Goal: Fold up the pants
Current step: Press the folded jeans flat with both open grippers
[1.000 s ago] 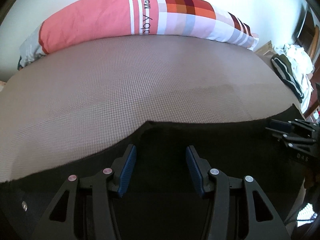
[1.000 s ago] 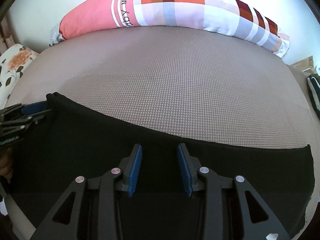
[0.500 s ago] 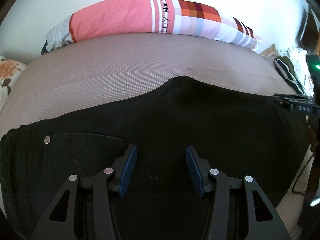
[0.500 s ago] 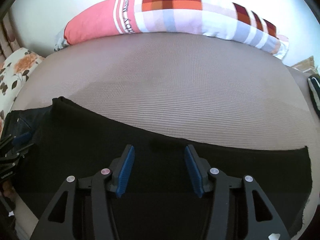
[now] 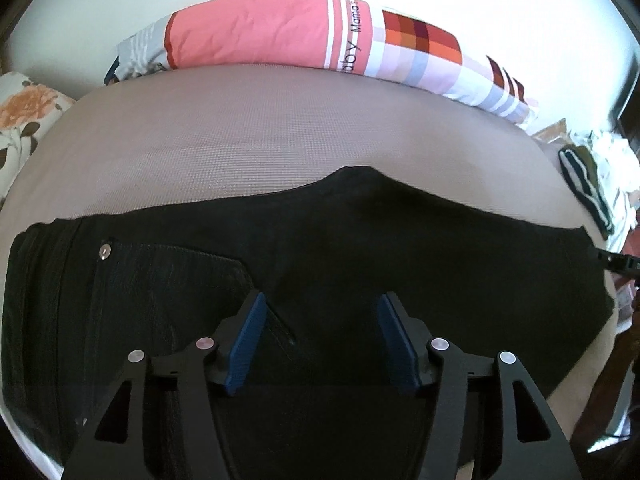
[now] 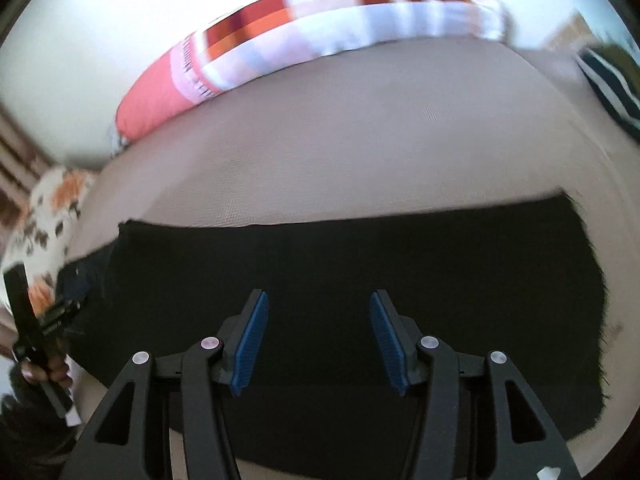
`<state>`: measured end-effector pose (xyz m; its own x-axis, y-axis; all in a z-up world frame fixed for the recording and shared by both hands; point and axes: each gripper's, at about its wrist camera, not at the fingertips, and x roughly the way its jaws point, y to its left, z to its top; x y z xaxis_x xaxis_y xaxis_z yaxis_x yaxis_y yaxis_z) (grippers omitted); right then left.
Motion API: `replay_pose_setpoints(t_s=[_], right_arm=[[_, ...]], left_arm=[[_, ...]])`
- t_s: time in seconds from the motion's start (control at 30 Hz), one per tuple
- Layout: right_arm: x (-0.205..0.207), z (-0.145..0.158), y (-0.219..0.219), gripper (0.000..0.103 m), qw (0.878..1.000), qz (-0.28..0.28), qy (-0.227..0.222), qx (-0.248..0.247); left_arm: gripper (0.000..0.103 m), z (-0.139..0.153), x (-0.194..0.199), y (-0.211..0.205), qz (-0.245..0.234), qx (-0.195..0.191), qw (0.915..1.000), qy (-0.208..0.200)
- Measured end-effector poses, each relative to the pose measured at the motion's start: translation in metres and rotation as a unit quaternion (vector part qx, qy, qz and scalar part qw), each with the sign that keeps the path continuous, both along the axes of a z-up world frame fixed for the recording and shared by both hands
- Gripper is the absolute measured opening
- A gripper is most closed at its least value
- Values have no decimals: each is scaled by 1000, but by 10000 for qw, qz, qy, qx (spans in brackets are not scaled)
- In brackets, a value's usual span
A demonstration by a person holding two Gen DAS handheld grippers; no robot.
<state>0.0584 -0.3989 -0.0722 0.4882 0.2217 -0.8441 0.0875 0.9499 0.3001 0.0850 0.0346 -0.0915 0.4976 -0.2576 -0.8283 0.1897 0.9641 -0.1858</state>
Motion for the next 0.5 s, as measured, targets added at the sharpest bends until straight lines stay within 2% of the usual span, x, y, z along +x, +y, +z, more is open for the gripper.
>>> replay_pose_setpoints(t_s=[0.1,0.23,0.43,0.5], right_arm=[[-15,3,-38,50,9993,-341,3,141],[-37,9,-97,50,9946,-715,-124,736],[-51,8,-146,50,9945,-894,12,553],[-52,0,-163,46,9929,-894,124,771]], left_arm=[[61,2,-9,-5,-8,-121,9999,23],[61,0,-20,-17,-113,-174,9998,12],[61,-5,-28,-34,-436,-211,9988,59],[61,-7,-28,-37,-502,-315,9982,128]])
